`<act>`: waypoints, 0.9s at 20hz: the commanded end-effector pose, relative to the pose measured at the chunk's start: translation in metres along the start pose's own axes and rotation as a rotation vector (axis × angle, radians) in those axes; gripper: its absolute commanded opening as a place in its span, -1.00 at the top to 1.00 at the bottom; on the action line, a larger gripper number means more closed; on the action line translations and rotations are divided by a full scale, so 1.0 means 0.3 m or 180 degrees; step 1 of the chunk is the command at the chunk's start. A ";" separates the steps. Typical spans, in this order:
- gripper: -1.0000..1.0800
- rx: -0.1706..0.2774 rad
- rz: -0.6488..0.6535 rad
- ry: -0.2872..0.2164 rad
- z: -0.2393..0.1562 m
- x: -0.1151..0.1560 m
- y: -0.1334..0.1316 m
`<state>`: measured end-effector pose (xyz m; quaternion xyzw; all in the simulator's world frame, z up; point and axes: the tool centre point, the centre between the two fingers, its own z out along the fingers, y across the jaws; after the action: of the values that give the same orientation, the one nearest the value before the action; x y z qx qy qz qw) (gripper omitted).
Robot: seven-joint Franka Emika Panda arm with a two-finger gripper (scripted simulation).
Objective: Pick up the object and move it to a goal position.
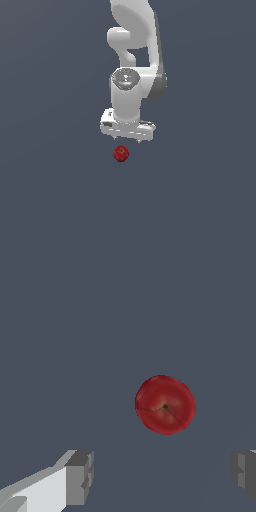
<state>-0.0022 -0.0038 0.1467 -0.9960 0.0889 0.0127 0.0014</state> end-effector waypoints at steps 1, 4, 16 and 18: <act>-0.92 0.0006 0.0221 0.0008 0.022 0.009 0.010; -0.92 0.0012 0.0518 0.0019 0.051 0.020 0.025; -0.92 0.0020 0.1471 0.0065 0.143 0.053 0.075; -0.92 0.0020 0.1562 0.0070 0.151 0.056 0.081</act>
<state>0.0083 -0.0289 0.1029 -0.9486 0.3165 0.0025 0.0006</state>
